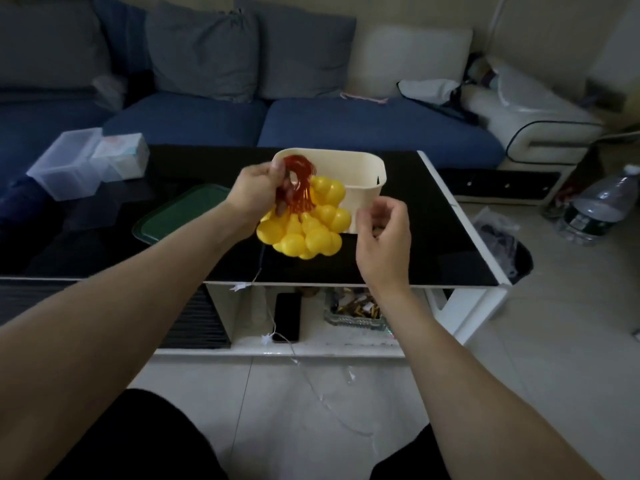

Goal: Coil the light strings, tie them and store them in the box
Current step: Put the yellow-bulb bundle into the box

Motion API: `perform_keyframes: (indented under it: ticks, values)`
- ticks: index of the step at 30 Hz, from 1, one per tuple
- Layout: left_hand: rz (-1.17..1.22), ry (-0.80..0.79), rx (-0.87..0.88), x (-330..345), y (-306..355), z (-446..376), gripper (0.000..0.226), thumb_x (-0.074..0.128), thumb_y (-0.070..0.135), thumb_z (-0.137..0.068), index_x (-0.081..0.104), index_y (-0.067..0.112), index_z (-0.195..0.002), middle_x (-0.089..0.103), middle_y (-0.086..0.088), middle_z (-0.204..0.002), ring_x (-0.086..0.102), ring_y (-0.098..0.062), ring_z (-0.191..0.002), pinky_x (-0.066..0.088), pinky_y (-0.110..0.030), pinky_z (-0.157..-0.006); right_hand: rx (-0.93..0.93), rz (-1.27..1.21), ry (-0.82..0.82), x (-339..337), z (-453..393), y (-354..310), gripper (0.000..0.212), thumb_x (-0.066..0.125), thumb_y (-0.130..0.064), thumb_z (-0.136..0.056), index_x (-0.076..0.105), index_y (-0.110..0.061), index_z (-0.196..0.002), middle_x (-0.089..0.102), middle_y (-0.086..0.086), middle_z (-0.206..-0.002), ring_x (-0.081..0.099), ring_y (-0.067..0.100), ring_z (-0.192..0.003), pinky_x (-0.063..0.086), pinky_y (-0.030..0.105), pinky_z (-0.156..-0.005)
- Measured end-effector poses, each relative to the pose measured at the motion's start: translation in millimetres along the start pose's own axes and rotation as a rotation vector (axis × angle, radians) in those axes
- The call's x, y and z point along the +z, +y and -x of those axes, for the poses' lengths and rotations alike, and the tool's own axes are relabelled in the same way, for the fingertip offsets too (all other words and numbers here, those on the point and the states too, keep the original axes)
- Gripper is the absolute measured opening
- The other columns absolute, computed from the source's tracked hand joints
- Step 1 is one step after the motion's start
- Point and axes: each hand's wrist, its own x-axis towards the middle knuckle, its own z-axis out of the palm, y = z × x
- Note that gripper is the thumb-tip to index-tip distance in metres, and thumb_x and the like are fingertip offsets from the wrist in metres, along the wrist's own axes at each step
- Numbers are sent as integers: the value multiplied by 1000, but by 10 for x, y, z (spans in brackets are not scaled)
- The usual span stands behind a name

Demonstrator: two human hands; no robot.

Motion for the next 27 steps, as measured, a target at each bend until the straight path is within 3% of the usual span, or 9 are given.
perform_keyframes:
  ticks: [4, 8, 13, 19, 23, 27]
  values:
    - [-170, 122, 209, 150, 315, -411, 39, 40, 34, -106, 59, 10, -82, 62, -8, -66, 60, -14, -57, 52, -30, -65, 85, 69, -7, -52, -84, 90, 30, 59, -29, -100, 51, -12, -124, 57, 3, -114, 58, 7, -95, 49, 18, -77]
    - [-387, 226, 419, 328, 561, -772, 37, 47, 33, -102, 55, 8, -76, 57, 4, -60, 52, 3, -50, 38, -16, -52, 125, 134, -49, -38, -137, 172, 27, 60, -27, -99, 51, -16, -122, 57, 1, -111, 58, 5, -91, 47, 9, -70]
    - [-402, 247, 550, 505, 674, -1156, 33, 51, 31, -100, 55, 4, -81, 52, 2, -67, 45, -11, -61, 33, -22, -54, 182, 141, -104, 5, -228, 232, 24, 63, -20, -96, 47, -25, -113, 57, 0, -107, 60, 10, -87, 48, 14, -68]
    - [-588, 48, 468, 704, 460, -1431, 27, 55, 27, -99, 51, 13, -76, 46, 8, -64, 41, -3, -58, 28, -26, -53, 244, 181, -200, 1, -306, 351, 27, 65, -18, -94, 47, -23, -115, 56, -1, -107, 61, 9, -81, 48, 14, -67]
    - [-662, 2, 338, 779, 53, -1513, 27, 53, 28, -100, 52, 14, -77, 48, 6, -68, 43, -5, -61, 30, -23, -52, 270, 166, -205, 3, -356, 379, 28, 65, -18, -94, 46, -26, -113, 57, -3, -107, 62, 11, -89, 55, 26, -77]
    - [-764, -35, 236, 824, -203, -1556, 29, 53, 37, -99, 63, 14, -85, 63, -3, -79, 59, -17, -72, 50, -34, -65, 292, 170, -267, 22, -336, 386, 31, 64, -20, -94, 49, -22, -121, 57, -7, -105, 62, 9, -92, 55, 26, -78]
